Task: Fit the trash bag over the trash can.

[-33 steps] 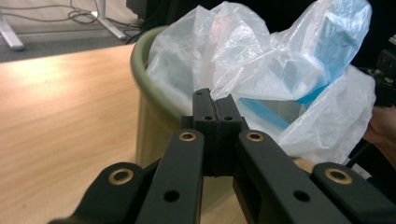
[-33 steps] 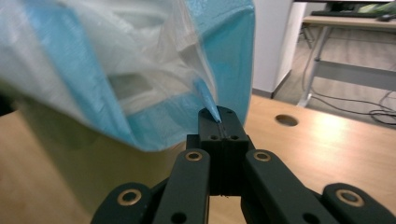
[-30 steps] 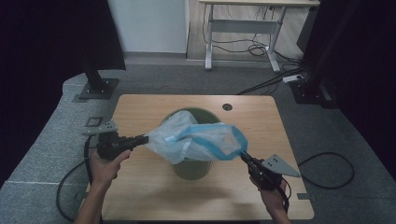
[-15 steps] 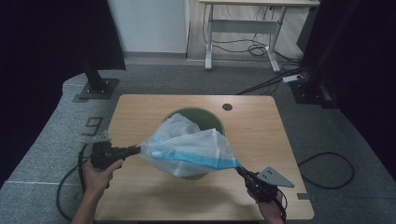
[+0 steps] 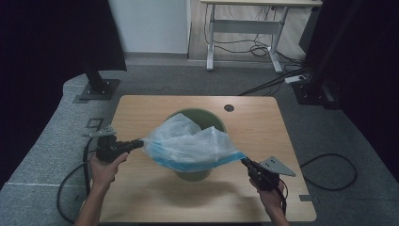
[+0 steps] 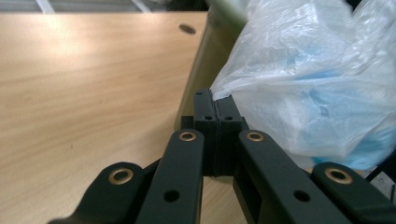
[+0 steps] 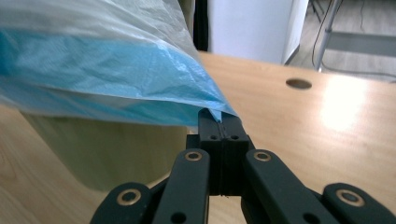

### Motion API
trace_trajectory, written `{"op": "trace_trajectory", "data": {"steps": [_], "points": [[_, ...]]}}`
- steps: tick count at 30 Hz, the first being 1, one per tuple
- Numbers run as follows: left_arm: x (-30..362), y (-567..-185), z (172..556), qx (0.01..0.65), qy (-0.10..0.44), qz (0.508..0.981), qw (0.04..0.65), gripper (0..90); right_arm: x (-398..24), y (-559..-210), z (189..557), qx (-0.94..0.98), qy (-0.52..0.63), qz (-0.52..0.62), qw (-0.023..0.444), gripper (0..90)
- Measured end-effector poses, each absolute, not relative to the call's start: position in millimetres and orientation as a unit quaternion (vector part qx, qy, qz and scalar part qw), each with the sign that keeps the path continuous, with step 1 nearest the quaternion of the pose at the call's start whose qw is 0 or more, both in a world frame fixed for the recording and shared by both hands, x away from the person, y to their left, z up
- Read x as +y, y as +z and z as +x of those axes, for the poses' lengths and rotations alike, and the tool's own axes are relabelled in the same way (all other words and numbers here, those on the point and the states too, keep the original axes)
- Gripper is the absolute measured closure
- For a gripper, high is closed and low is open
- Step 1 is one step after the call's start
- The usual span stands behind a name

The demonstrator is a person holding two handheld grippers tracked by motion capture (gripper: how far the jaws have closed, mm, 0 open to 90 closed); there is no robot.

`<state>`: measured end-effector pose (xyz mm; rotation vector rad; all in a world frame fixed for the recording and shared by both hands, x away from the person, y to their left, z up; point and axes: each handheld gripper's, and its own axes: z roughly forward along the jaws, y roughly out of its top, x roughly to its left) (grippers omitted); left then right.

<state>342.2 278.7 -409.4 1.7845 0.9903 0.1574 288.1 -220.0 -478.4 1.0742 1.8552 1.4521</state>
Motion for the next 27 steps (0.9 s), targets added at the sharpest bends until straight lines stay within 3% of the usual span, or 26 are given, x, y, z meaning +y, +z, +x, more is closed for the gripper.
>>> {"op": "trace_trajectory", "data": {"steps": [6, 10, 27], "points": [[278, -400, 332, 0.391, 0.067, 0.747, 0.534, 87.2, -214, -465, 275, 0.682, 0.557, 0.371, 0.294, 51.9], [277, -397, 329, 0.386, 0.066, 0.748, 0.535, 87.2, -205, -453, 267, 0.695, 0.547, 0.345, 0.313, 40.6], [278, -391, 326, 0.382, 0.071, 0.745, 0.541, 88.8, -210, -429, 273, 0.695, 0.541, 0.336, 0.334, 42.6]]}}
